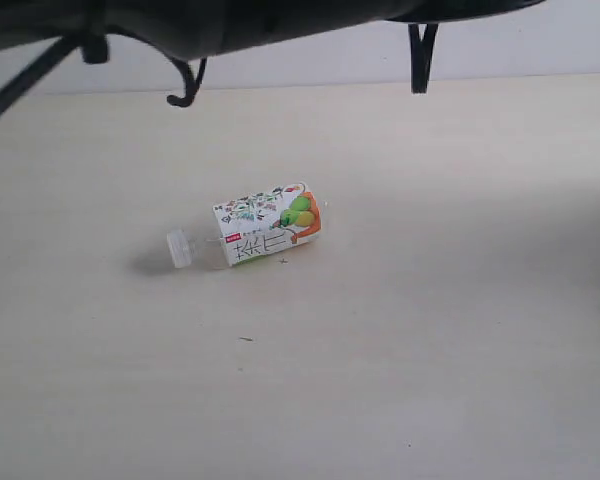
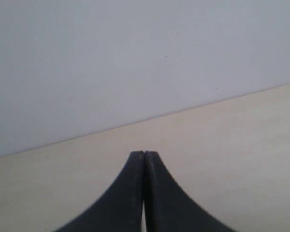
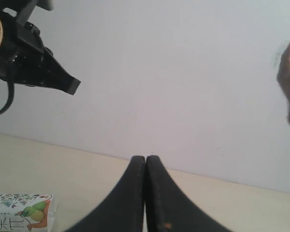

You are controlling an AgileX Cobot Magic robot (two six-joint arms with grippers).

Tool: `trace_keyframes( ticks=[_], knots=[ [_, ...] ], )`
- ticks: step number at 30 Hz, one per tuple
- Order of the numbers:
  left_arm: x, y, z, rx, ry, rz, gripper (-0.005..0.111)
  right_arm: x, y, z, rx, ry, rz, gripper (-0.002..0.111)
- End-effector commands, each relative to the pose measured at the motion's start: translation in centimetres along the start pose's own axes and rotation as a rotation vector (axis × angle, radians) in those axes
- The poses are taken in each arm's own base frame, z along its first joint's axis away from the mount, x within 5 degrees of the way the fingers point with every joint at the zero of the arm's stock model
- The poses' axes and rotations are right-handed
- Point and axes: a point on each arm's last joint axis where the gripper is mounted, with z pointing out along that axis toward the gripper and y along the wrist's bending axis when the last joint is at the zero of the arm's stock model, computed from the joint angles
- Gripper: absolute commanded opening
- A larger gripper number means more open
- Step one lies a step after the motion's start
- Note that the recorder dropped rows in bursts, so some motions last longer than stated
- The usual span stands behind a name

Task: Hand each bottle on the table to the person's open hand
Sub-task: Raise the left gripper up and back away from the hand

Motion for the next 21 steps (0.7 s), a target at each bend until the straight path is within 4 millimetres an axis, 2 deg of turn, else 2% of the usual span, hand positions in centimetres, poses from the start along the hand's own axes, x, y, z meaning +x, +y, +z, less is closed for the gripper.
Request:
trace_keyframes(
  ticks=[1, 4, 8, 9, 12, 16, 21],
  knots=[
    [0.9, 2.5, -1.5, 0.062, -0.01, -0.039, 0.0, 0.1, 0.0, 0.0, 0.006, -0.004, -0.004, 0.0],
    [4.1, 5.2, -2.3, 0.1, -0.021, -0.063, 0.0, 0.1, 0.0, 0.0, 0.006, -0.004, -0.004, 0.0],
    [6.0, 7.3, -3.8, 0.123, -0.047, -0.049, 0.0, 0.1, 0.0, 0.0, 0.006, -0.004, -0.004, 0.0],
    [6.9, 8.3, -4.8, 0.141, -0.068, -0.031, 0.0, 0.1, 0.0, 0.0, 0.006, -0.004, -0.004, 0.0],
    [7.9, 9.5, -6.6, 0.191, -0.097, -0.031, 0.0, 0.1, 0.0, 0.0, 0.006, -0.004, -0.004, 0.0],
    [9.1, 9.9, -9.1, 0.302, -0.165, -0.045, 0.0, 0.1, 0.0, 0.0, 0.006, -0.004, -0.004, 0.0],
    [10.8, 9.5, -12.5, 0.475, -0.218, -0.041, 0.0, 0.1, 0.0, 0.0, 0.006, -0.004, -0.004, 0.0]
  ],
)
